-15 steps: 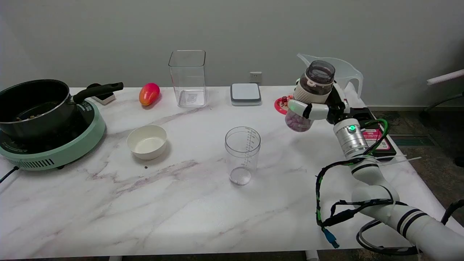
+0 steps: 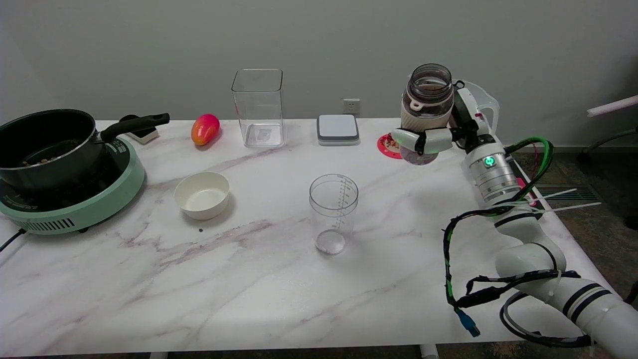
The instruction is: Pour the object into the transparent cup.
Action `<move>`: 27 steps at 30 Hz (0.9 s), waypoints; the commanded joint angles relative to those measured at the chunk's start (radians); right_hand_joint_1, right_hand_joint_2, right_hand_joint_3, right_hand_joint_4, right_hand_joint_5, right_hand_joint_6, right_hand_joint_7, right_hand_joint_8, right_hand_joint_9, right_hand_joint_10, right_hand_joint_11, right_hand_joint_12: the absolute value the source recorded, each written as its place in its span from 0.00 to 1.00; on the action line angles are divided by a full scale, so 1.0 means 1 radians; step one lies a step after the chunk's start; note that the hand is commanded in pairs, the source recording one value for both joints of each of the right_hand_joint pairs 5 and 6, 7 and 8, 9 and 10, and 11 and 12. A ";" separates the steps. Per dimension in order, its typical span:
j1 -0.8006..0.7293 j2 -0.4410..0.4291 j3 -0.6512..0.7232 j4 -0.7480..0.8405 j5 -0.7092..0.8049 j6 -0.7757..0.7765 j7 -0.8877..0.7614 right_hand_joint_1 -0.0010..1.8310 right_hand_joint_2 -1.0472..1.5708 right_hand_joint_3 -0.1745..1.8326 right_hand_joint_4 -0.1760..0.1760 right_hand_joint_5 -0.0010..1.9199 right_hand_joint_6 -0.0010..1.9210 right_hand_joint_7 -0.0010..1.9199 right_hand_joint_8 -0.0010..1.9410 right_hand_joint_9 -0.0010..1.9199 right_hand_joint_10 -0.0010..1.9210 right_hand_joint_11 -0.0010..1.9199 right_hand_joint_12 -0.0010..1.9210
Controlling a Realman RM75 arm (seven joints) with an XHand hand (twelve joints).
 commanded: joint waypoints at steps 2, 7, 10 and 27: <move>-0.155 0.012 0.098 0.263 -0.103 -0.002 -0.478 0.80 0.70 0.43 0.50 0.70 0.70 0.75 0.74 0.68 0.68 0.59 0.59; -0.184 0.000 0.073 0.333 -0.103 -0.001 -0.644 0.80 0.71 0.43 0.50 0.71 0.70 0.75 0.74 0.68 0.68 0.59 0.59; -0.192 -0.006 0.055 0.368 -0.103 -0.001 -0.700 0.79 0.71 0.42 0.50 0.71 0.71 0.76 0.75 0.69 0.69 0.59 0.59; -0.264 -0.026 0.020 0.418 -0.227 -0.002 -0.764 0.78 0.77 0.39 0.50 0.74 0.73 0.78 0.77 0.71 0.71 0.61 0.61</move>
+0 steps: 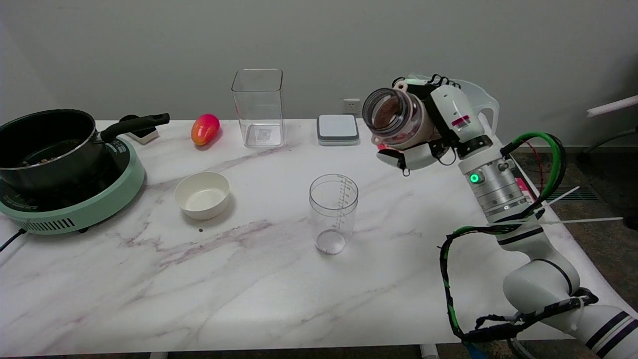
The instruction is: Pour the object into the transparent cup.
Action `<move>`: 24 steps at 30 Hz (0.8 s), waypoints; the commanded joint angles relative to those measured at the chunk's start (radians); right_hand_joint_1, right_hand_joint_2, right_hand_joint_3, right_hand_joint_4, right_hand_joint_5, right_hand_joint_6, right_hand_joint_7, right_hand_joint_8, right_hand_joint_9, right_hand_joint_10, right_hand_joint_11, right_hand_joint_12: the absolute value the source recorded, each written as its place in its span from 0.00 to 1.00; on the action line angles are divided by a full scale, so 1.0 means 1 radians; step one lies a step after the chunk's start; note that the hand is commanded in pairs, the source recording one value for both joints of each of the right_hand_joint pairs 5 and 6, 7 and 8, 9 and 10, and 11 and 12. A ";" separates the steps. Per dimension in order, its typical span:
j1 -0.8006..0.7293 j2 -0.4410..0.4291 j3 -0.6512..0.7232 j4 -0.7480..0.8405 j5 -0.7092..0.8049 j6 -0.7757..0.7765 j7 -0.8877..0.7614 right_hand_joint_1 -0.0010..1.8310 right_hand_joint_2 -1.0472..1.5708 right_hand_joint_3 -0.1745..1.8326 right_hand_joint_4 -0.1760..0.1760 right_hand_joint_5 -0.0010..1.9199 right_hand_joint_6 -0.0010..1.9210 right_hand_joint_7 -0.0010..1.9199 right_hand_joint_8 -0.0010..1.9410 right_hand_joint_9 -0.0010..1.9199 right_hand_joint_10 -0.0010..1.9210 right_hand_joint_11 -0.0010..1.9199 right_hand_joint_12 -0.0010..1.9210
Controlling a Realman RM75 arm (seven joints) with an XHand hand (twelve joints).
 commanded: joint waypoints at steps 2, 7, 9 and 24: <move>-0.078 -0.018 -0.015 0.064 -0.161 0.010 -0.145 0.78 0.77 0.38 0.50 0.74 0.74 0.78 0.77 0.71 0.71 0.61 0.61; -0.057 -0.011 -0.012 0.022 -0.257 0.067 -0.145 0.77 0.78 0.37 0.50 0.74 0.74 0.78 0.77 0.71 0.71 0.61 0.61; -0.053 -0.010 -0.008 0.009 -0.280 0.082 -0.143 0.77 0.79 0.37 0.50 0.74 0.74 0.79 0.78 0.71 0.71 0.62 0.62; -0.059 0.021 0.059 0.022 -0.499 0.055 -0.061 0.77 0.79 0.36 0.50 0.73 0.73 0.78 0.77 0.71 0.71 0.61 0.61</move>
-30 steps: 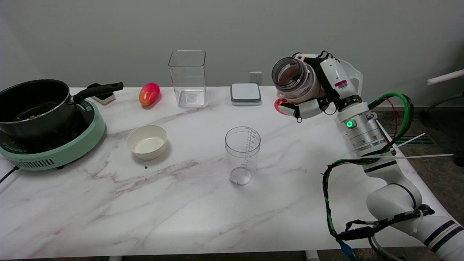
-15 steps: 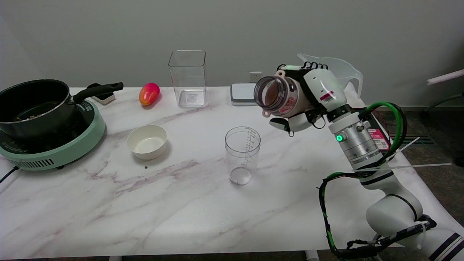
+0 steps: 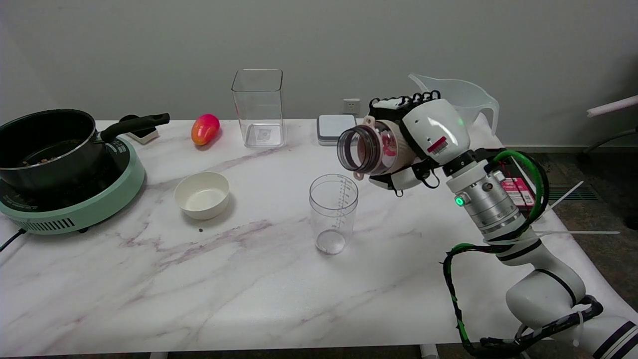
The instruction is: Pour the object into the transparent cup.
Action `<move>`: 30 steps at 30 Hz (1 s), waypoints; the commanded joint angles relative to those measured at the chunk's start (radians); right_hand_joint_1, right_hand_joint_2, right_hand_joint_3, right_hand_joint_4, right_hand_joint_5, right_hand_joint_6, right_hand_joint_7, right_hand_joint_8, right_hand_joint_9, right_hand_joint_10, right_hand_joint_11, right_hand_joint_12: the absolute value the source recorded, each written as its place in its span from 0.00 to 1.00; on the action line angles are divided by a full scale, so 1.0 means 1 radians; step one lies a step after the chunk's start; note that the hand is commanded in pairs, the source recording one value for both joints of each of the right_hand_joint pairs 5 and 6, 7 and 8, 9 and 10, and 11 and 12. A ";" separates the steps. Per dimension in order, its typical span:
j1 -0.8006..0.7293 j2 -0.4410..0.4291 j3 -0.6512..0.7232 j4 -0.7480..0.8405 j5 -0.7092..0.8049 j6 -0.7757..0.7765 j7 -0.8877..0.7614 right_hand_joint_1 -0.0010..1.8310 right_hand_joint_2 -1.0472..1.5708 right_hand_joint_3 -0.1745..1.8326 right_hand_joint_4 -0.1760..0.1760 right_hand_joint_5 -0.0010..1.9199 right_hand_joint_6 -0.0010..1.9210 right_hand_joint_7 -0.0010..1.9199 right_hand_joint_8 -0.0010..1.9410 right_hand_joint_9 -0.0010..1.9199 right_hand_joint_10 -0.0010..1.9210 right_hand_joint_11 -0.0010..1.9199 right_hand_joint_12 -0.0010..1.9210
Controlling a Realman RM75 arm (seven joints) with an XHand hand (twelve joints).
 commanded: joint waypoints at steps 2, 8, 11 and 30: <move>-0.008 0.025 0.057 0.005 -0.221 -0.008 0.049 0.77 0.78 0.36 0.50 0.73 0.73 0.78 0.77 0.71 0.71 0.61 0.61; 0.002 0.029 0.079 0.038 -0.229 -0.101 0.101 0.77 0.77 0.37 0.50 0.72 0.72 0.78 0.77 0.70 0.70 0.61 0.61; 0.010 0.033 0.102 0.051 -0.257 -0.132 0.150 0.78 0.76 0.38 0.50 0.71 0.71 0.77 0.76 0.70 0.69 0.60 0.60; 0.020 0.036 0.150 0.092 -0.510 -0.256 0.251 0.81 0.69 0.46 0.50 0.66 0.66 0.75 0.75 0.68 0.68 0.58 0.58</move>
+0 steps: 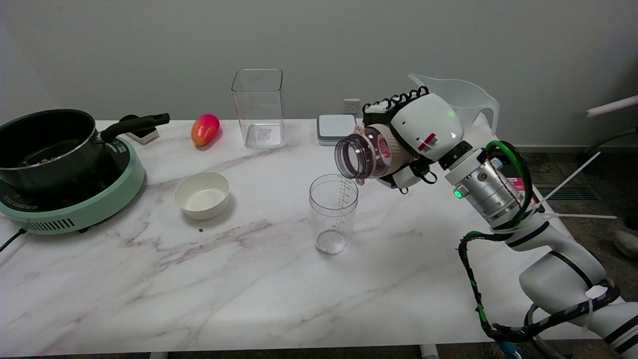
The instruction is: Pour the object into the transparent cup.
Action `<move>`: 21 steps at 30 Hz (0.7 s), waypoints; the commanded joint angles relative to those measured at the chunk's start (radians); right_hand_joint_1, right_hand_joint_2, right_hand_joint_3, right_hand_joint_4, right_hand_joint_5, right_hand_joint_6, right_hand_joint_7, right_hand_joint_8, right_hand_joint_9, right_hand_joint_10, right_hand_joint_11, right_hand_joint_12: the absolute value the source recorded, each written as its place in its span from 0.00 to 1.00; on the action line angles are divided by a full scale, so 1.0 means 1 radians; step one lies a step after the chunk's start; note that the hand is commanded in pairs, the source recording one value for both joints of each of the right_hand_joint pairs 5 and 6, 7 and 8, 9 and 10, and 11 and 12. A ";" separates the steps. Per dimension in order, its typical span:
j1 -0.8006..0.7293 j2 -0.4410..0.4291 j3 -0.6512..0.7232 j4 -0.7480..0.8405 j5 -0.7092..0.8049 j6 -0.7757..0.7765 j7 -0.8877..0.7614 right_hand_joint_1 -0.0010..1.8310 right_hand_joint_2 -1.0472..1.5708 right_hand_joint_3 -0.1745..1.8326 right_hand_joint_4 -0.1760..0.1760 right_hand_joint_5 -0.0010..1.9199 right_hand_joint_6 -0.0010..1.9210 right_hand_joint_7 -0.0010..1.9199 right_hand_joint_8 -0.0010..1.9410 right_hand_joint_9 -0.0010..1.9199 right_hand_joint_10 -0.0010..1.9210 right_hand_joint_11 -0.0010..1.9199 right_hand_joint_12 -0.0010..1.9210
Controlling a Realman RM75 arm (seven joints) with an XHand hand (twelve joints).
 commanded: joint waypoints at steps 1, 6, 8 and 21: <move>0.012 0.007 0.052 0.037 -0.239 -0.111 0.107 0.81 0.69 0.46 0.50 0.65 0.65 0.75 0.75 0.68 0.68 0.58 0.58; 0.008 0.007 0.091 0.079 -0.360 -0.135 0.160 0.81 0.68 0.47 0.50 0.64 0.64 0.75 0.74 0.68 0.68 0.58 0.58; 0.001 0.004 0.097 0.092 -0.378 -0.143 0.160 0.81 0.68 0.47 0.50 0.64 0.64 0.75 0.74 0.68 0.68 0.58 0.58; -0.004 0.001 0.092 0.150 -0.512 -0.177 0.198 0.82 0.67 0.48 0.50 0.65 0.65 0.75 0.74 0.68 0.68 0.58 0.58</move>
